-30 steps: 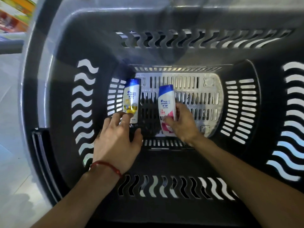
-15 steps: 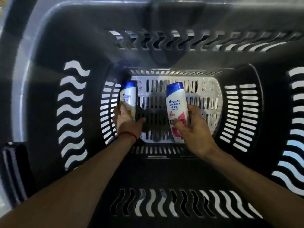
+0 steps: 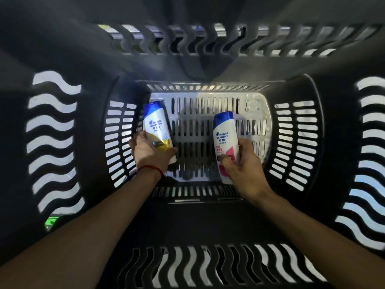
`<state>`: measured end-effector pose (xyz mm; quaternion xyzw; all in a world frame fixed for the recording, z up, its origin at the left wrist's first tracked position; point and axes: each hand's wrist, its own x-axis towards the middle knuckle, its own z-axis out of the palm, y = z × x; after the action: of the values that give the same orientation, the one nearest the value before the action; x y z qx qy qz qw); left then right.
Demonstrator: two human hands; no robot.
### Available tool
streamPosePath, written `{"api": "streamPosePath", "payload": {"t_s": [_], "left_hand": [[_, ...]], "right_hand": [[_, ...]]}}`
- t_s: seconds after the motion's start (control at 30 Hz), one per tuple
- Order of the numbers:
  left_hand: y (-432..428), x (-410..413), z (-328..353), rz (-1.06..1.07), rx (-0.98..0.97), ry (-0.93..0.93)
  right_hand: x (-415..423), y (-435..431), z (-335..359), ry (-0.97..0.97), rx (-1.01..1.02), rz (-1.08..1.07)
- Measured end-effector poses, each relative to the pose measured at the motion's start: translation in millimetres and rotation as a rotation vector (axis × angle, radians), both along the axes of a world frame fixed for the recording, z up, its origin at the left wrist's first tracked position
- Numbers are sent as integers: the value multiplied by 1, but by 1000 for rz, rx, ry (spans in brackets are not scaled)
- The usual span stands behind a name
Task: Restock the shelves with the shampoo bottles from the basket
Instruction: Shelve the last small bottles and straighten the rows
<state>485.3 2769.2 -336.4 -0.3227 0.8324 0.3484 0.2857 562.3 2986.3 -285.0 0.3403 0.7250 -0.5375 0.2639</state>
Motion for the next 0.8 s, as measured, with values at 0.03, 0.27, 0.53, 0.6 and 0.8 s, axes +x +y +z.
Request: {"api": "streamPosePath", "payload": {"t_s": [0.03,0.27,0.53,0.6,0.8], "left_hand": [[1,0,0,-39,-27,-14],[8,17,20,-163,114,-92],[22,16,139,-164,368,-109],[24,12,177,-151,411,-102],[21,-3,286,-125,471,-72]], "right_hand": [[0,-1,1,-6,8,17],[-2,-7,23,15,-11,73],[-28,6,118,-7,31,149],[-40,10,151,-21,38,123],[-42,5,255,86,-64,-60]]}}
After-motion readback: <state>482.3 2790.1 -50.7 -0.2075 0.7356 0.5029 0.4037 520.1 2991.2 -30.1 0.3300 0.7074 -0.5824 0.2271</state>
